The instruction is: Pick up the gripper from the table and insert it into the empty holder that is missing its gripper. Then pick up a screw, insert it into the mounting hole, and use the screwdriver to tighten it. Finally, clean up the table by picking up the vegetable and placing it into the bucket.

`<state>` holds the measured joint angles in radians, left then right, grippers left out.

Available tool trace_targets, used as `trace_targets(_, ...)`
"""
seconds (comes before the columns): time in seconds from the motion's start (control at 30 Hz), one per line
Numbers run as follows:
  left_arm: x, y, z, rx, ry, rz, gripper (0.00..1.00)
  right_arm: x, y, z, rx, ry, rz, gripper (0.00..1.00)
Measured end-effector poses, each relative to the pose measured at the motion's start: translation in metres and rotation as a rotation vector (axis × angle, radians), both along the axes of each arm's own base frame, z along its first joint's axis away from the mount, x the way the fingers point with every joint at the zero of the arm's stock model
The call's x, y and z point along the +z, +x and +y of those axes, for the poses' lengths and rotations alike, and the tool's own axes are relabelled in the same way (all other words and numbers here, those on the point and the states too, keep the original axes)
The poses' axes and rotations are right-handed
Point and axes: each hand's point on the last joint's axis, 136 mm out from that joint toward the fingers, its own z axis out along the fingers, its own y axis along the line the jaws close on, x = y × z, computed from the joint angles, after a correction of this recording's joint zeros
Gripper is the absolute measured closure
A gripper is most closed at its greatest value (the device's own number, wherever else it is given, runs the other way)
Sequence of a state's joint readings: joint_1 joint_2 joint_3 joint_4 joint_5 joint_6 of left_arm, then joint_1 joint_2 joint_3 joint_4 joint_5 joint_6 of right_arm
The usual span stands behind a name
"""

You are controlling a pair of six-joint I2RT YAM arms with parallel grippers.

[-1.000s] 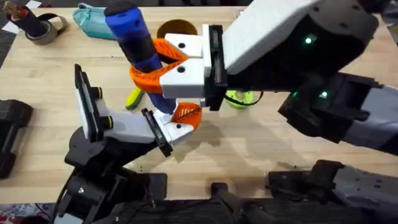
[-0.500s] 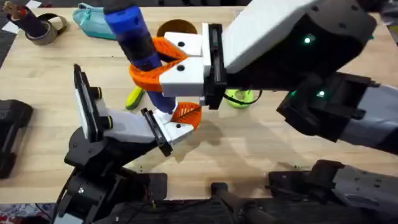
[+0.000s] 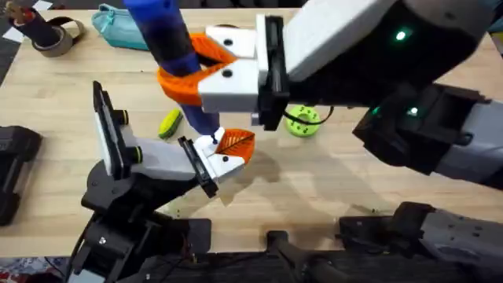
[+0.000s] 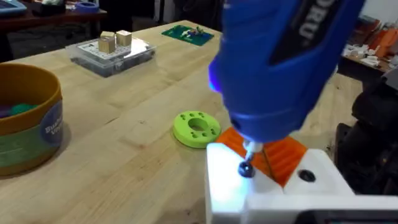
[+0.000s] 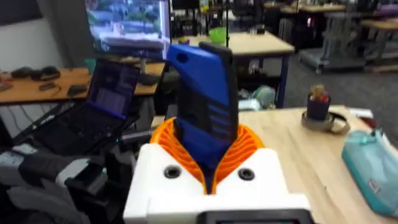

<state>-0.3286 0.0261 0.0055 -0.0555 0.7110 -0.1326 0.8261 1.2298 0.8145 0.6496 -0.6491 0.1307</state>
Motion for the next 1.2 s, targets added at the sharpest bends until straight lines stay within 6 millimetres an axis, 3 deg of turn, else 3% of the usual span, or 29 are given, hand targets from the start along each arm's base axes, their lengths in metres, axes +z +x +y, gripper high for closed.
trace_targets(0.13, 0.000, 0.000, 0.000, 0.001, 0.000, 0.000, 0.990, 0.009, 0.000, 0.000, 0.002, 0.013, -0.012, 0.970)
trace_targets(0.63, 0.000, 0.000, 0.000, 0.000, 0.000, 0.000, 0.990, 0.000, 0.001, 0.001, 0.003, -0.023, 0.021, 0.972)
trace_targets(0.87, 0.000, 0.000, 0.000, 0.000, 0.000, 0.000, 0.990, -0.015, 0.001, 0.002, 0.003, -0.075, 0.068, 0.972)
trace_targets(1.2, 0.000, 0.000, 0.000, 0.000, 0.000, 0.000, 0.990, -0.006, 0.001, 0.002, 0.003, -0.041, 0.037, 0.970)
